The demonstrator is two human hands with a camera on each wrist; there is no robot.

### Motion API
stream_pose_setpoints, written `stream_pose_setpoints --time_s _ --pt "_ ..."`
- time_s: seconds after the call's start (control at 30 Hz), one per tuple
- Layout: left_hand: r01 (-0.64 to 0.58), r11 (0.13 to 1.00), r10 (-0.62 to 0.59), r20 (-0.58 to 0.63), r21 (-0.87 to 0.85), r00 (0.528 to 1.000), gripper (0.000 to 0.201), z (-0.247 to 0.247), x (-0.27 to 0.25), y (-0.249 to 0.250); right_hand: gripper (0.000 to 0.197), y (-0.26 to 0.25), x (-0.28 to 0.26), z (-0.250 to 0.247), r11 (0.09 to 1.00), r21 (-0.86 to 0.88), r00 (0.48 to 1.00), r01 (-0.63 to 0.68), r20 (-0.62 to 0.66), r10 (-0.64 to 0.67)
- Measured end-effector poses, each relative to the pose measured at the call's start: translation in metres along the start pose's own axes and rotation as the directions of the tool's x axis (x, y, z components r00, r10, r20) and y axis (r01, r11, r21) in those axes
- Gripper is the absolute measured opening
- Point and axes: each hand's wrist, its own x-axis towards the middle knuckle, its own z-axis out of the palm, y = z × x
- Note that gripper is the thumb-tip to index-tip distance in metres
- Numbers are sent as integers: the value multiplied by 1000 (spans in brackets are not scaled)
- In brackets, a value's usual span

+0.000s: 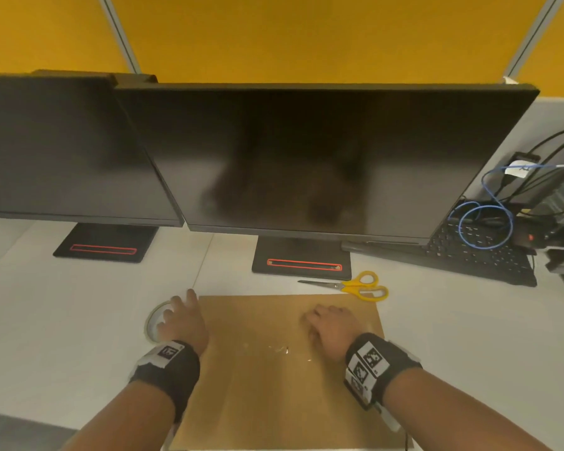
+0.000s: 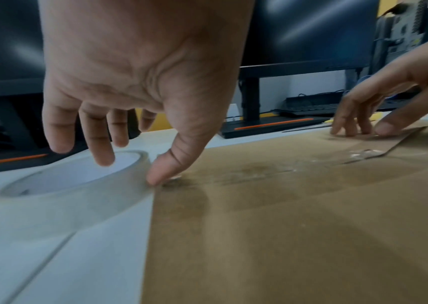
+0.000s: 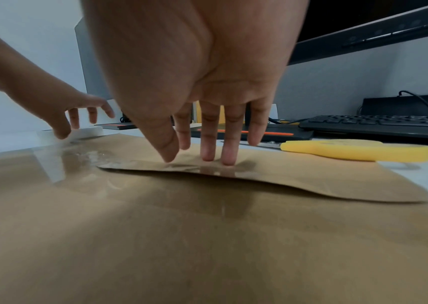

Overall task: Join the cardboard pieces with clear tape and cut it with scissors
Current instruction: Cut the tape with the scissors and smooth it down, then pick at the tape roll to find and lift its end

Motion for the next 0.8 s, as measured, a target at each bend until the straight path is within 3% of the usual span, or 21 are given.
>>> stream_pose_setpoints --time_s 0.17,0.37,0.6,0.8 --pt "-13 962 23 31 -273 999 81 9 7 -22 40 0 3 2 1000 20 1000 -13 9 12" --pt "-102 700 59 -86 -706 995 76 -16 -12 -16 39 12 -2 5 993 108 999 -39 -9 40" --pt "-250 621 100 -241 -743 965 67 -30 -25 -1 42 30 -15 12 977 204 998 -61 30 56" --pt "-370 599 289 -240 -710 927 67 -33 -36 26 40 29 -17 15 974 216 998 -64 -2 66"
